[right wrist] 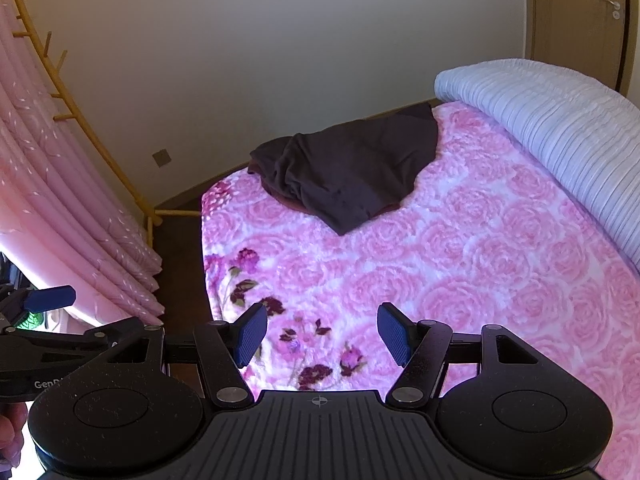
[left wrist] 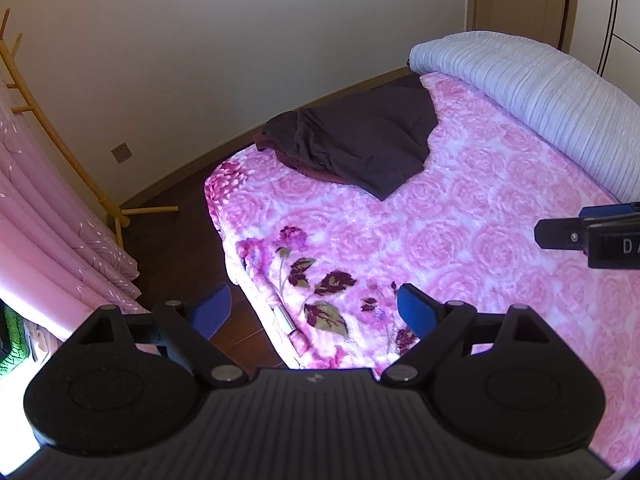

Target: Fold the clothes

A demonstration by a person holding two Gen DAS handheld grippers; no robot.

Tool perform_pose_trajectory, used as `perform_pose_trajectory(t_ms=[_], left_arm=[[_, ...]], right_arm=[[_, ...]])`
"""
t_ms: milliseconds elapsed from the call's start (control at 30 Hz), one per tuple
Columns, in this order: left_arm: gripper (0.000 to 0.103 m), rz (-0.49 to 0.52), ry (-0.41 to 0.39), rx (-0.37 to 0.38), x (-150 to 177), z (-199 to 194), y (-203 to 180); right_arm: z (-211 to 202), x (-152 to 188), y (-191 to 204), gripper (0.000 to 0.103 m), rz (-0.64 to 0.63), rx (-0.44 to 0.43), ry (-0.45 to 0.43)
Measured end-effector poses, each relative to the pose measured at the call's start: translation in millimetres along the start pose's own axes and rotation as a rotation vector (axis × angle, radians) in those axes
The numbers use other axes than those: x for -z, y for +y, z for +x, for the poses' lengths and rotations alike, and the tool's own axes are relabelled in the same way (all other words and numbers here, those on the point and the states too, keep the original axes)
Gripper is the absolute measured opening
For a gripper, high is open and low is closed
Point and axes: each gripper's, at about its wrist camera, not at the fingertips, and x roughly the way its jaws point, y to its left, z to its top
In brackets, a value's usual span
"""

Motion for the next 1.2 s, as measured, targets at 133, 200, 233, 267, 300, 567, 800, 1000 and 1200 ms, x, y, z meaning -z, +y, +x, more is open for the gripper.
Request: perform_pose_trajectory(t_ms=[133,200,233,267,300,567,800,1000,1200], left_arm=[[0.088,0.007,0.005,0.015,-8,16,5],[0.088,0.019,0.012,0.037,-14,30,8],[0.088,0.032,0.016,0.044,-18,40,10],[0.088,0.048,0.016,0.046,-23,51,12],[0.088,0.069,0.012,0.048,-28,62,15],[0.088,0.456,-0.105,0.102,-95,199,32],[0.082,0.779,-0.144,0.227,-152,354,43],[0.077,0.827,-0.089,0.380,-173,444,48],[0.022,0.808,-0.045,0.504,-177,464,51]], right_arm=[[14,-7,-3,0.065,0.007,0.014,0.012],[24,-11,-6,0.065,0.013,0.027,0.019],[31,-13,-9,0.065,0.015,0.038,0.025],[39,-16,-11,0.065,0.016,0.050,0.031],[46,-18,-13,0.065,0.017,0.062,0.038],[145,-70,-22,0.065,-0.158,0.199,0.086],[284,-108,-13,0.065,-0.458,0.212,0.165],[395,-124,-23,0.065,-0.654,0.216,0.194],[458,-138,-35,0.065,-0.725,0.204,0.245]])
